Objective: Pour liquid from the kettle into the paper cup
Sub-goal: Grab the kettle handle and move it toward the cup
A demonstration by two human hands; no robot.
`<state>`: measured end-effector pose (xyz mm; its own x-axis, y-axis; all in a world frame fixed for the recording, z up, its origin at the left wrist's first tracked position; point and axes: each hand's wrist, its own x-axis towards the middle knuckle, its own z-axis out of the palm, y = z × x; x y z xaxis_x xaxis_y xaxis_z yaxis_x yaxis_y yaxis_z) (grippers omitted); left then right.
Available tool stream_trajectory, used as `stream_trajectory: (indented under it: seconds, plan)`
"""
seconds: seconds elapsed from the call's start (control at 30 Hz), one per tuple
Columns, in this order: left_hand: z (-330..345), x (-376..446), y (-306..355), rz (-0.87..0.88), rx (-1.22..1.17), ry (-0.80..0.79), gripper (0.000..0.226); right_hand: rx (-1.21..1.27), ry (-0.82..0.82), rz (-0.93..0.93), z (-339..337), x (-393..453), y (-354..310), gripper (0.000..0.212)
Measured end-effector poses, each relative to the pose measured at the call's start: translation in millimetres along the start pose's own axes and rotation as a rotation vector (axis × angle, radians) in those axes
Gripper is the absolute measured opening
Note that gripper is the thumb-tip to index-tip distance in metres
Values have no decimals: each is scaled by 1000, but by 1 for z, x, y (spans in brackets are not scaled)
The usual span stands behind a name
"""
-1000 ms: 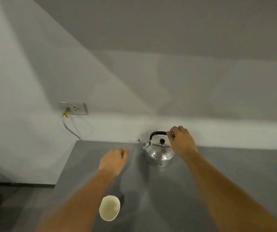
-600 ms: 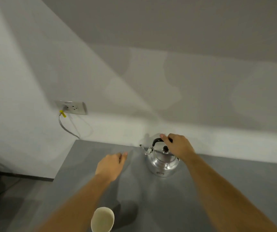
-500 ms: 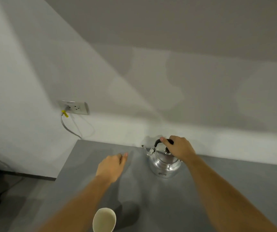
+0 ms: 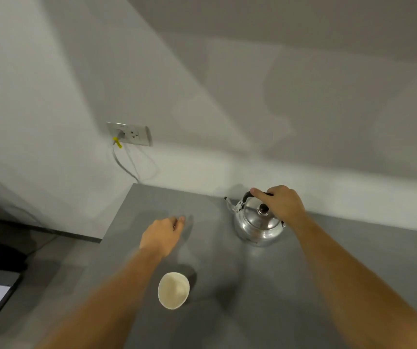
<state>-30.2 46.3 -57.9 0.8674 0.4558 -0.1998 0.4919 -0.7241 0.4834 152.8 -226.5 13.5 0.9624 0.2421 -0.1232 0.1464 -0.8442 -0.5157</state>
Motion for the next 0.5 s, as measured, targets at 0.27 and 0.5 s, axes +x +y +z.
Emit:
stream_trajectory:
  seconds: [0.27, 0.5]
  plan:
    - [3, -34, -36, -77, -84, 39, 51, 33, 55, -42, -14, -61, -22, 75]
    - [15, -72, -73, -157, -274, 23, 33, 67, 15, -108, -16, -126, -36, 68]
